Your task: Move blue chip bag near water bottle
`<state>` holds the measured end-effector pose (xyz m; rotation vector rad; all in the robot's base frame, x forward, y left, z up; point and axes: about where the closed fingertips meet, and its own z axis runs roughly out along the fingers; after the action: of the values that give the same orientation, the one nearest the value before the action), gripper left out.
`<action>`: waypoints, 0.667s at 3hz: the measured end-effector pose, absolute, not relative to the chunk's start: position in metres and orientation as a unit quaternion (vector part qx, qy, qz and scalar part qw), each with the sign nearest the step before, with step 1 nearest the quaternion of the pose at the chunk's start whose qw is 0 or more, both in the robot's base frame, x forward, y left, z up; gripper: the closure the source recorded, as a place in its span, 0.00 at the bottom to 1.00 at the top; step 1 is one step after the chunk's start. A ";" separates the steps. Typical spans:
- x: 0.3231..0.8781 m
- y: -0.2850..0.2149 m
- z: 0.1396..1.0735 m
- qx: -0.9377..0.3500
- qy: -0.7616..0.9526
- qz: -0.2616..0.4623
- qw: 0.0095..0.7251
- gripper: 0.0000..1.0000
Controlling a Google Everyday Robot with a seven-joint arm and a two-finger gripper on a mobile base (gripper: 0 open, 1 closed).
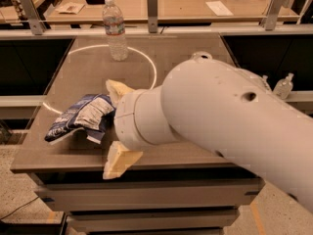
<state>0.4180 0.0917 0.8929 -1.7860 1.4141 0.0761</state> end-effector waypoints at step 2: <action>0.445 0.117 0.871 -0.705 0.564 0.041 0.428 0.00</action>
Offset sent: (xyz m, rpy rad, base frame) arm 0.0484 0.0407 -0.0363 0.0401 0.0136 0.0011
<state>0.4455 0.1167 0.8705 -1.7617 1.4081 0.1031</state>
